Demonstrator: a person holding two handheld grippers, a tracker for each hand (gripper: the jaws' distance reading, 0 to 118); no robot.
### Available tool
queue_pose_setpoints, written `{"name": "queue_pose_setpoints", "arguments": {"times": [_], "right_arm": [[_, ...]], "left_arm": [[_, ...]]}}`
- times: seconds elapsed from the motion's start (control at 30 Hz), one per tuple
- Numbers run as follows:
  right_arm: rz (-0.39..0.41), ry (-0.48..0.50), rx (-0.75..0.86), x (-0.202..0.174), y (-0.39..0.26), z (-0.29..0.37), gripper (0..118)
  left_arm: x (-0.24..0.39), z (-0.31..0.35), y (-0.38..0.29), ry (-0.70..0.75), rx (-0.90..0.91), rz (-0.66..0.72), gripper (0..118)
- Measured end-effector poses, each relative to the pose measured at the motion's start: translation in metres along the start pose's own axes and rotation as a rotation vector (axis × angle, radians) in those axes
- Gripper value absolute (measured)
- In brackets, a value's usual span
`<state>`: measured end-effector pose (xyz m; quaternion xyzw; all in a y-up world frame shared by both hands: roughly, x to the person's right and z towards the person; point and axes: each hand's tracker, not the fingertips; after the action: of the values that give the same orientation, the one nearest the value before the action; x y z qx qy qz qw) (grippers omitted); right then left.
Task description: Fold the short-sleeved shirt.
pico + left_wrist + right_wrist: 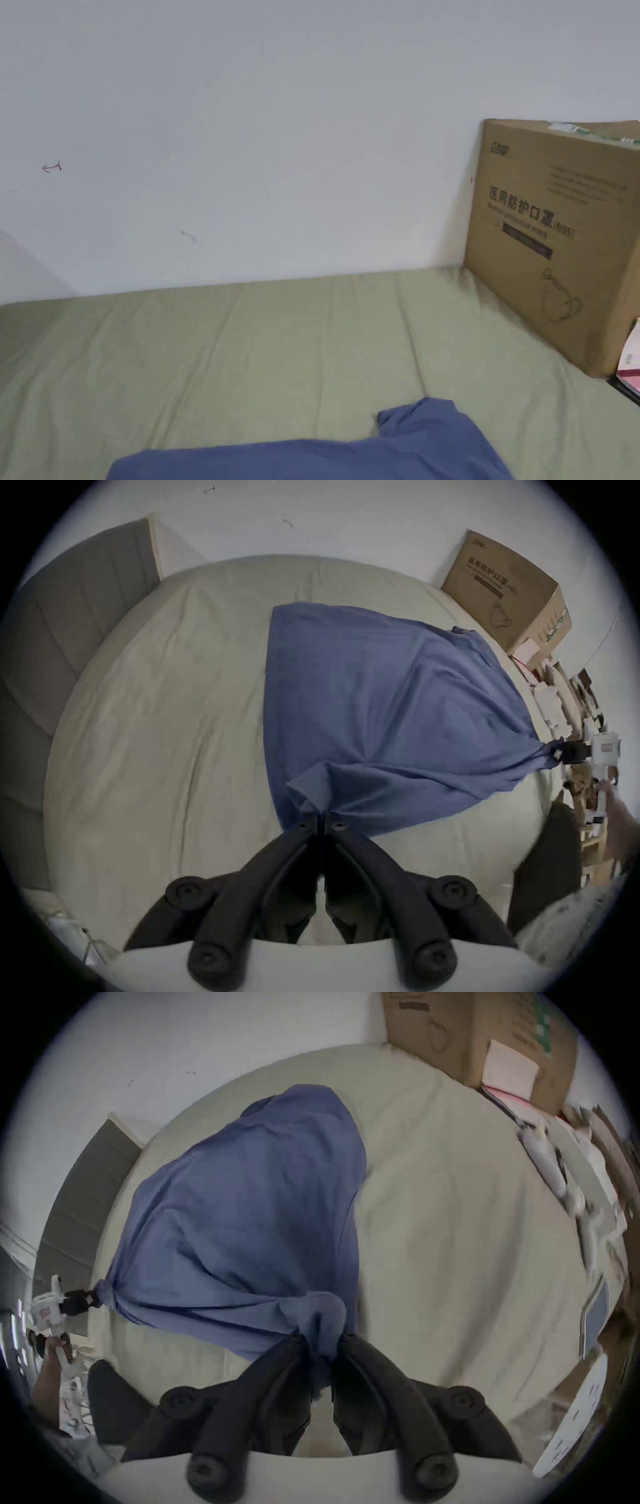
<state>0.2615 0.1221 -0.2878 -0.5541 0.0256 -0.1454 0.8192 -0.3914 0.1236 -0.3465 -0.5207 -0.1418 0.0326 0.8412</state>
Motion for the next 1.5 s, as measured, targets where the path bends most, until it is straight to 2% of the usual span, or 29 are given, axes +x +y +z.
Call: {"name": "queue_pose_setpoints", "arguments": {"times": [0.1,0.27,0.33,0.37,0.43,0.47,0.53,0.63,0.77,0.83,0.87,0.9,0.93,0.97,1.0,1.03,1.13,1.23,1.33,1.43,1.47,1.5], "right_arm": [[-0.009,-0.016,-0.036,0.001,-0.023,0.013,9],[0.029,-0.066,-0.063,-0.013,-0.034,0.012,10],[0.049,-0.1,-0.05,-0.02,-0.032,0.01,13],[0.049,-0.108,-0.043,-0.022,-0.031,0.011,34],[0.035,-0.091,-0.02,-0.023,-0.029,0.016,96],[0.019,-0.071,-0.023,-0.024,-0.028,0.018,109],[-0.022,-0.024,-0.007,-0.026,-0.026,0.028,109],[-0.033,-0.014,0.018,-0.037,-0.022,0.041,109],[0.029,-0.011,0.185,-0.062,-0.013,0.068,109],[0.055,0.028,0.288,-0.078,-0.007,0.084,108],[0.069,0.071,0.343,-0.088,-0.002,0.091,103],[0.079,0.117,0.405,-0.097,0.002,0.097,91],[0.084,0.153,0.484,-0.105,0.008,0.102,67],[0.093,0.168,0.55,-0.116,0.013,0.103,25],[0.092,0.142,0.608,-0.127,0.019,0.101,7],[0.078,0.122,0.673,-0.138,0.026,0.099,7],[0.04,0.25,0.77,-0.156,0.051,0.089,6],[0.054,0.231,0.785,-0.171,0.074,0.08,6],[0.102,0.265,0.771,-0.178,0.091,0.072,6],[0.186,0.212,0.759,-0.18,0.104,0.058,6],[0.186,0.206,0.752,-0.179,0.108,0.051,6],[0.176,0.207,0.741,-0.176,0.112,0.044,6]], "left_arm": [[0.009,0.019,-0.013,-0.024,-0.049,-0.003,2],[0.018,0.022,-0.018,-0.021,-0.091,0.009,2],[0.018,0.019,-0.015,-0.018,-0.101,0.036,7],[0.017,0.019,-0.014,-0.033,-0.105,0.069,27],[0.015,0.022,-0.014,-0.089,-0.102,0.135,90],[0.014,0.023,-0.014,-0.11,-0.116,0.157,108],[0.014,0.029,-0.016,-0.168,-0.104,0.195,106],[0.018,0.04,-0.012,-0.182,-0.085,0.217,106],[0.045,0.075,0.004,-0.143,0.095,0.168,106],[0.064,0.094,0.015,-0.1,0.24,0.11,105],[0.075,0.104,0.02,-0.079,0.32,0.076,100],[0.081,0.112,0.024,-0.074,0.396,0.039,91],[0.089,0.118,0.028,-0.073,0.471,0.001,73],[0.098,0.122,0.033,-0.077,0.548,-0.031,38],[0.106,0.123,0.038,-0.072,0.611,-0.055,9],[0.107,0.119,0.046,-0.035,0.667,-0.056,0],[0.111,0.113,0.069,-0.103,0.773,-0.021,0],[0.105,0.097,0.11,-0.036,0.753,-0.018,0],[0.075,0.055,0.177,0.092,0.484,-0.016,0],[0.037,-0.012,0.237,0.102,0.176,-0.014,0],[0.024,-0.036,0.25,0.106,0.099,0.015,5],[0.011,-0.061,0.262,0.11,0.024,0.034,34]]}}
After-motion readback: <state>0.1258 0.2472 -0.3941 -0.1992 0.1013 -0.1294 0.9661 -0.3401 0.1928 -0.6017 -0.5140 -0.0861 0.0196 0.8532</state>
